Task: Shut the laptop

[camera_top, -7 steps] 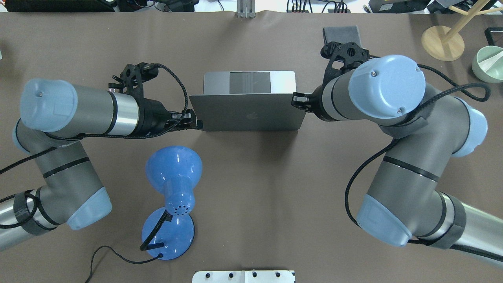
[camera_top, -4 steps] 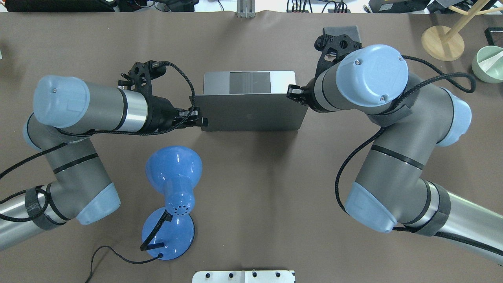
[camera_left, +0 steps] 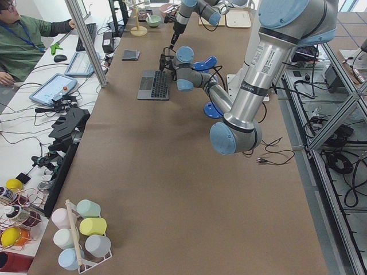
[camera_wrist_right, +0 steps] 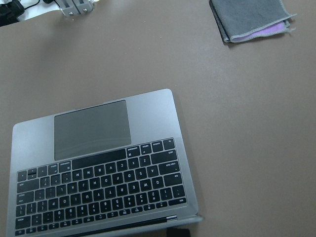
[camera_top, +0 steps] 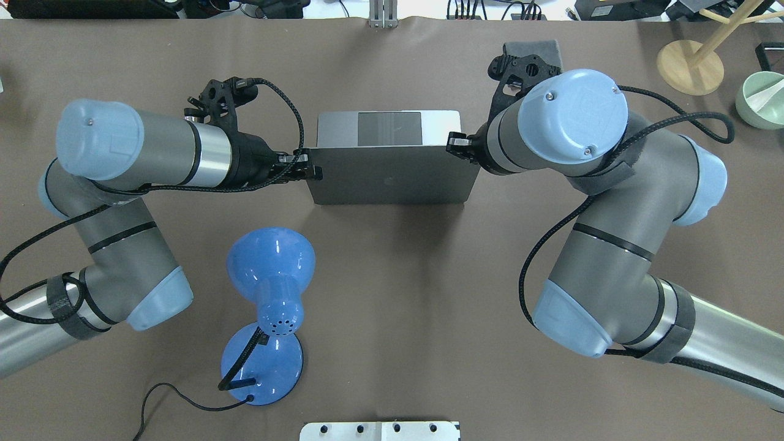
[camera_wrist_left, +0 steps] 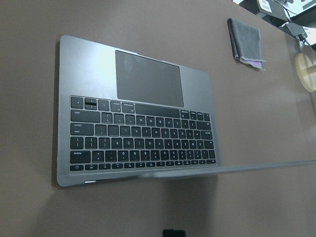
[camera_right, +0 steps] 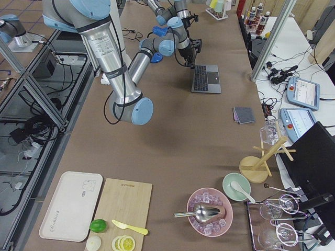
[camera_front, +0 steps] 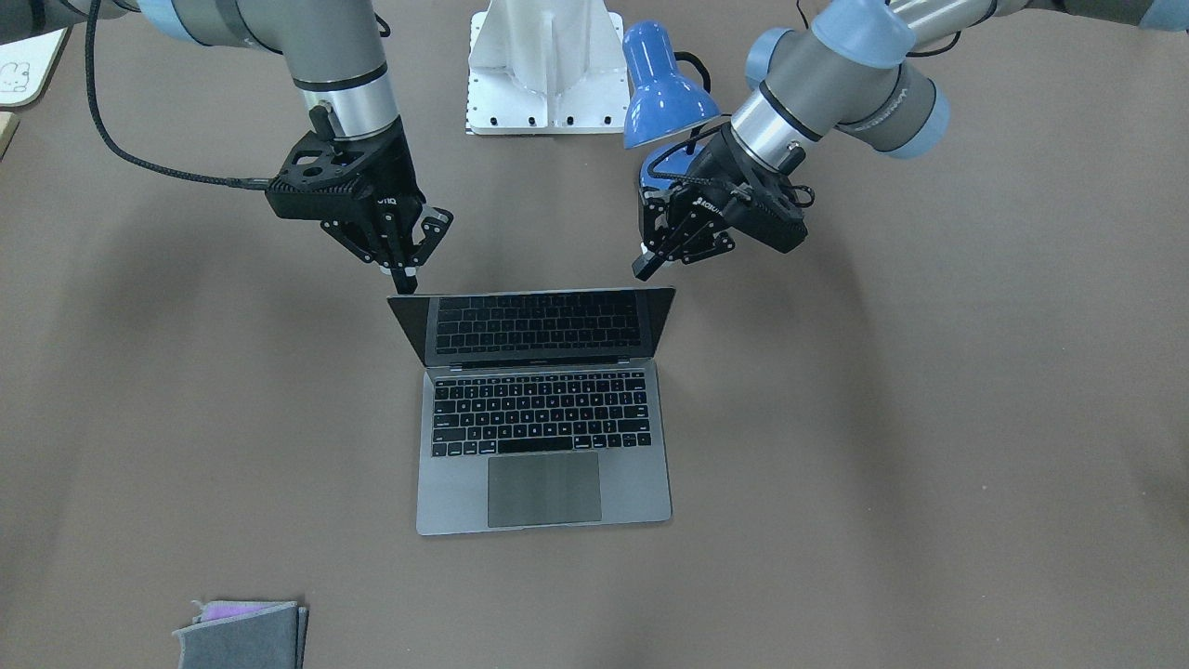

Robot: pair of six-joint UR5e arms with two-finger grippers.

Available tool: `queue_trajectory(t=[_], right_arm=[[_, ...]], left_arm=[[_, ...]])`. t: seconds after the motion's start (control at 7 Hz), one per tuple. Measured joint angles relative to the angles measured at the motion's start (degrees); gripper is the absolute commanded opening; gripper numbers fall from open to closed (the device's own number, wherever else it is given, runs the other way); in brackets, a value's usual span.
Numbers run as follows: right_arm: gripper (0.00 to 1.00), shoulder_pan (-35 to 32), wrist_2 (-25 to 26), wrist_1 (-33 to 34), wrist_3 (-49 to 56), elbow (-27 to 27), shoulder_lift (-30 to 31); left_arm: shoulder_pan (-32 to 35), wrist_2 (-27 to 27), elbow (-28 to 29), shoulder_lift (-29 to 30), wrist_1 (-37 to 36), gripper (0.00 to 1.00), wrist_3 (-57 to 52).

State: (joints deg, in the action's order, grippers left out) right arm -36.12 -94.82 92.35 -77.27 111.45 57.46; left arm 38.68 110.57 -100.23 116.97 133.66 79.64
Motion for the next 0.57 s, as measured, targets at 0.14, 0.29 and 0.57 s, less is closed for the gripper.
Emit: queue_trajectory(t=[0.14,0.29,0.57], right_arm=[[0.00,-0.30,0.02,-0.04,0.10,-0.93,-0.55],[0.00,-0.73,0.02,-0.65,0.34,-1.93,-0.92],[0.00,-1.91,-0.02,-5.93,0.74,-6.00,-1.27]], left_arm=[[0.97,0.02,1.00,0.72,-0.04,0.00,-0.11],[2.03,0.06,2.38,1.62,-0.06,0.00,-0.21],[4.10,0.14,6.37,4.50,0.02,0.00,-0.49]])
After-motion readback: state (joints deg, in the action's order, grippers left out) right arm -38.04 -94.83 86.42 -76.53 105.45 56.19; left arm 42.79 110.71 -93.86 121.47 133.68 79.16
